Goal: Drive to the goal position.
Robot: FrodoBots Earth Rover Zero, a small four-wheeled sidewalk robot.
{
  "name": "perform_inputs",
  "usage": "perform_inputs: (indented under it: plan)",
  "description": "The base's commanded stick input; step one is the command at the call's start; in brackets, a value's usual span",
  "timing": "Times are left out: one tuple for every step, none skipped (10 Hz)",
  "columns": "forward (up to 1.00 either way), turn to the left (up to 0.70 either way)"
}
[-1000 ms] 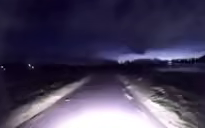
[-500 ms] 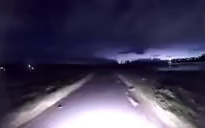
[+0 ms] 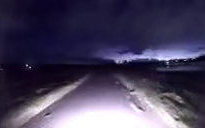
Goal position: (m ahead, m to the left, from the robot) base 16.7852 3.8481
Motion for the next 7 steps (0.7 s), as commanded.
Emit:
perform_inputs:
  plan:
    - [0.7,0.0]
    - [0.7,0.0]
    - [0.7,0.0]
    - [0.7,0.0]
    - [0.7,0.0]
    - [0.7,0.0]
    - [0.7,0.0]
